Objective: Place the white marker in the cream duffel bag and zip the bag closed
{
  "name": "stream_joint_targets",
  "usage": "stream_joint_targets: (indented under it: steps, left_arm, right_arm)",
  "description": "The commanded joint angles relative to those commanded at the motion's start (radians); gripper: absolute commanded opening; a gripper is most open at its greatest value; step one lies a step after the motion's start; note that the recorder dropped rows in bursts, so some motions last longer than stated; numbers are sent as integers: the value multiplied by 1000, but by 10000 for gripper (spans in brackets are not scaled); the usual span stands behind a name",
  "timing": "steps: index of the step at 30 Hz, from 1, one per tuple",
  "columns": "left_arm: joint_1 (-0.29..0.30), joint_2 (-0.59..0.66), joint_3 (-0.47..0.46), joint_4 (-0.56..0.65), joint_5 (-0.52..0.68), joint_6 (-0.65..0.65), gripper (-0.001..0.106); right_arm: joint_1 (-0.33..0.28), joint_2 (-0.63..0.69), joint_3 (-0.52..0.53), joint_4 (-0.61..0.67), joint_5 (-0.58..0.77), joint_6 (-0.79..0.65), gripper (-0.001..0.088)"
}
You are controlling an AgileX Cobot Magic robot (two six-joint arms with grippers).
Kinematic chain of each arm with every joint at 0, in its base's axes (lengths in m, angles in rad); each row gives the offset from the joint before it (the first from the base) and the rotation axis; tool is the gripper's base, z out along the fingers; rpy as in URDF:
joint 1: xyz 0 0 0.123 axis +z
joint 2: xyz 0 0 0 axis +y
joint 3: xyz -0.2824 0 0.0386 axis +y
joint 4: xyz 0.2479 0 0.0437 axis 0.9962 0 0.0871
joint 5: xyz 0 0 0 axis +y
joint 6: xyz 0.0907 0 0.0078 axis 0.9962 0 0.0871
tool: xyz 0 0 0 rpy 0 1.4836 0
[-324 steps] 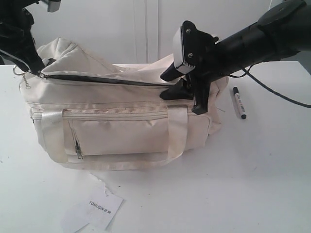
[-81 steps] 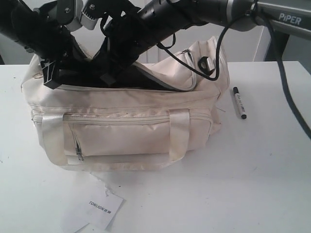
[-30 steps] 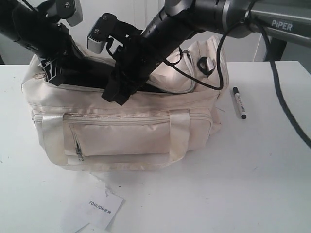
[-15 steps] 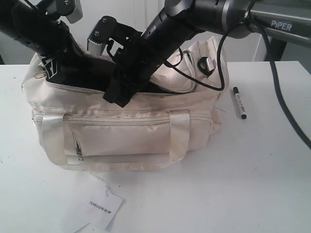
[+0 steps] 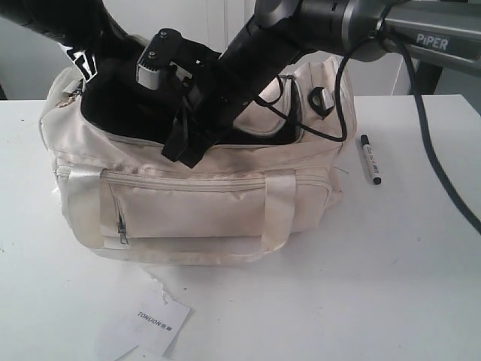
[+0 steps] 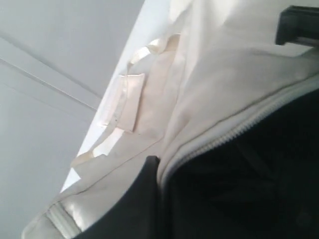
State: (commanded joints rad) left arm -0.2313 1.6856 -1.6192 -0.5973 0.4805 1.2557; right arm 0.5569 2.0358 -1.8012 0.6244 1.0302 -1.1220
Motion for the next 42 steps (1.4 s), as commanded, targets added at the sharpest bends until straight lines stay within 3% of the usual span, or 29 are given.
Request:
stream_joint_targets:
  steps: [17, 27, 36, 42]
  left_arm:
    - [0, 0, 0, -125, -339, 0, 0]
    - [0, 0, 0, -127, -473, -2, 0]
    - [0, 2, 0, -119, -653, 0, 0]
    - [0, 25, 0, -111, -667, -2, 0]
  right_arm:
    - [0, 0, 0, -34, 61, 0, 0]
    - [0, 0, 0, -64, 167, -34, 0]
    - [0, 0, 0, -77, 165, -34, 0]
    - [0, 0, 0, -79, 151, -15, 0]
